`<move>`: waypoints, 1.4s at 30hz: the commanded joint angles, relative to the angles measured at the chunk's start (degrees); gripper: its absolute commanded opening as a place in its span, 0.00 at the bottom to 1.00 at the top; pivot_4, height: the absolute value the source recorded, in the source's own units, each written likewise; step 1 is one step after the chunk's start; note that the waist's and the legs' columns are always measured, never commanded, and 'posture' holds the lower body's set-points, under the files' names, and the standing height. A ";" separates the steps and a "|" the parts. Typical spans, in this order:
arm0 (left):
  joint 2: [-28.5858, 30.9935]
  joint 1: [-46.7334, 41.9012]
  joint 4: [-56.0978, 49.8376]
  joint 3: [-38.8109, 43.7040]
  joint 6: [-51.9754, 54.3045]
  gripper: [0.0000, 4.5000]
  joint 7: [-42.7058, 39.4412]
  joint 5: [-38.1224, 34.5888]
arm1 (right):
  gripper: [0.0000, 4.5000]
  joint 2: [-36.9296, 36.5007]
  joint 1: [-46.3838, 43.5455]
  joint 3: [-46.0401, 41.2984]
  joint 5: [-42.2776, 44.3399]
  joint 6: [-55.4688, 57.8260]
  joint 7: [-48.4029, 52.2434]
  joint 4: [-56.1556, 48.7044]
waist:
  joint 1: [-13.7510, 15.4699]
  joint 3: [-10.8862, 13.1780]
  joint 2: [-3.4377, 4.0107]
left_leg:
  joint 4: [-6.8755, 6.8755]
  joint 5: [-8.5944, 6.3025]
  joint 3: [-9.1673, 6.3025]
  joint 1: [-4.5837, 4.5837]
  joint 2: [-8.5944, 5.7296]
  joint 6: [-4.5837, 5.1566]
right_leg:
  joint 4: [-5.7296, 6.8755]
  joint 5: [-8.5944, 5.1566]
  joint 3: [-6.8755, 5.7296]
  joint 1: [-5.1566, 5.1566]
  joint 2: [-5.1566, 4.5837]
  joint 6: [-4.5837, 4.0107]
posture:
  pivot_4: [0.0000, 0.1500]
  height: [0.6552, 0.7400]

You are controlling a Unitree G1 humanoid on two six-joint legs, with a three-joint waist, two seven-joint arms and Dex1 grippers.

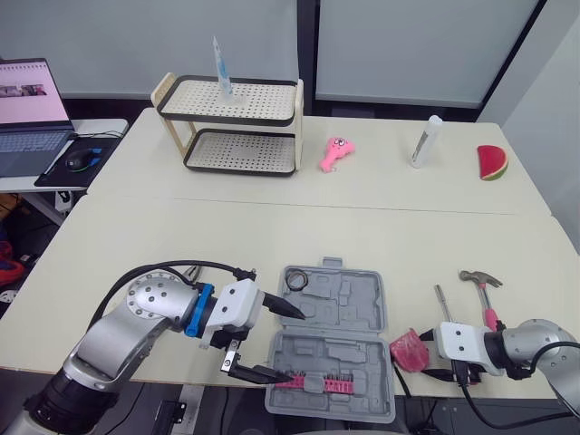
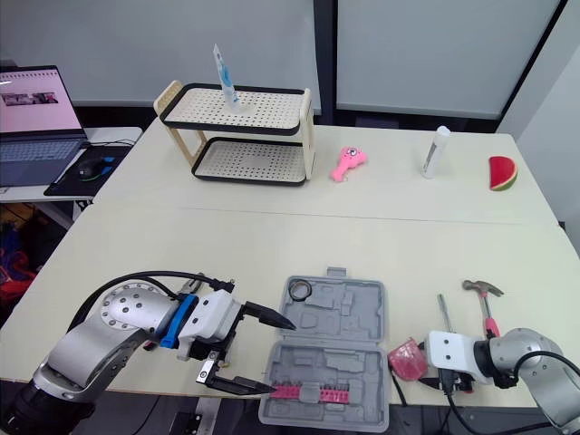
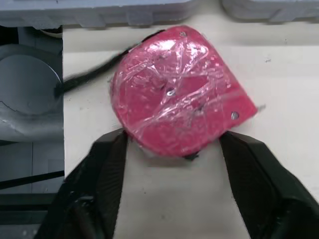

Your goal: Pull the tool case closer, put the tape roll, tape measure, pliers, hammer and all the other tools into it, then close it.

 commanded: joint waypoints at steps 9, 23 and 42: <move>0.40 0.45 2.27 2.69 -2.37 1.00 0.77 0.77 | 0.23 -4.63 3.33 -9.31 1.40 8.13 -1.46 -8.82 | 0.09 0.00 0.01 | 0.00 0.00 -0.01 -0.01 0.00 0.00 | 0.01 0.00 -0.01 0.00 0.00 0.00 | 1.00 0.94; -0.49 -1.91 -0.35 1.41 0.40 1.00 0.91 -1.14 | 0.71 4.68 10.34 -14.88 10.59 40.25 -13.07 -31.57 | 0.19 0.02 -0.01 | -0.01 0.00 -0.09 -0.11 -0.03 -0.01 | -0.04 0.00 -0.02 -0.01 0.01 0.01 | 1.00 0.94; -1.77 -5.09 0.99 -1.34 -0.14 1.00 -1.05 0.08 | 0.99 12.93 9.08 -2.88 5.31 49.75 -30.56 -34.20 | 0.05 0.02 -0.02 | -0.04 0.00 -0.08 -0.15 -0.02 0.00 | -0.05 -0.01 0.00 -0.12 0.02 0.01 | 1.00 0.94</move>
